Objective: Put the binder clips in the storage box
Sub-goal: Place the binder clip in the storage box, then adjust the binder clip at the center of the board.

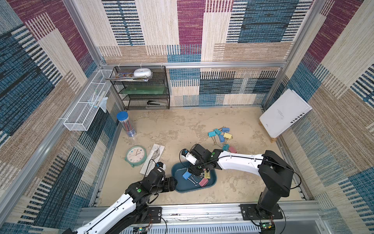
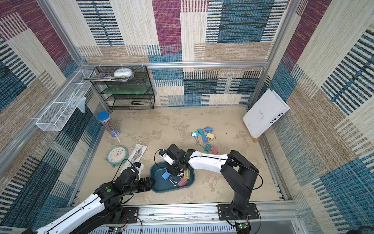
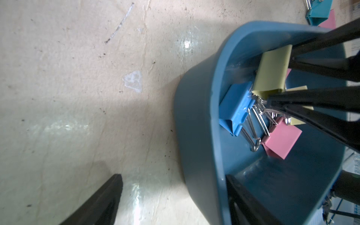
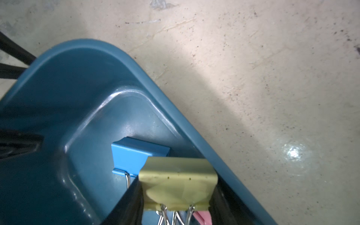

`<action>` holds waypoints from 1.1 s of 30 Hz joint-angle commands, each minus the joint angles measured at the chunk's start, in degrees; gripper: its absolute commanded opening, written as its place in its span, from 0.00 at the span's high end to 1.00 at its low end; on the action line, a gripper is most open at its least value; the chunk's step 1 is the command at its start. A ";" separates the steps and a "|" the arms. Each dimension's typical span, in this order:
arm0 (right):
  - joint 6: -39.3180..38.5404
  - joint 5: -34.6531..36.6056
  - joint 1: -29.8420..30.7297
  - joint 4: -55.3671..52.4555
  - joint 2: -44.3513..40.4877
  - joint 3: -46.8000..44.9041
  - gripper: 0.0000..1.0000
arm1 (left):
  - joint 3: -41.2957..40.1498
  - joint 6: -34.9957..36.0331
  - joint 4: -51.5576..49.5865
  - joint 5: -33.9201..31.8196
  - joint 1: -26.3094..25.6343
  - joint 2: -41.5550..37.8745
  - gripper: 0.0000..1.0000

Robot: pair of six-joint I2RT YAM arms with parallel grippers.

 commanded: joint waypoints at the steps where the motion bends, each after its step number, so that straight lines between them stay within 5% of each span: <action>1: 1.29 1.40 -0.76 1.70 1.17 0.32 0.63 | 0.28 0.91 -0.53 0.01 0.10 0.24 0.15; 5: 1.66 1.43 -0.83 2.04 2.57 0.02 0.56 | 0.20 1.32 -0.40 -0.19 0.03 0.68 0.15; 9: 2.01 2.54 -0.83 2.58 1.53 -0.29 0.32 | 0.24 1.41 -0.13 -0.11 0.03 1.41 0.15; 14: 0.63 1.31 -1.35 2.32 -3.88 0.26 0.18 | 0.38 1.57 0.22 -0.02 0.11 2.30 0.15; 21: 0.98 3.98 -13.98 1.45 -8.83 4.02 0.01 | 0.42 1.32 0.35 0.10 0.12 2.57 0.15; 27: 5.23 4.37 -27.12 -7.04 4.95 18.16 0.01 | 0.20 1.52 0.79 0.19 0.13 2.66 0.15; 33: 7.58 2.64 -31.81 -6.59 13.35 22.68 0.01 | 0.20 2.12 1.43 0.75 0.33 2.92 0.15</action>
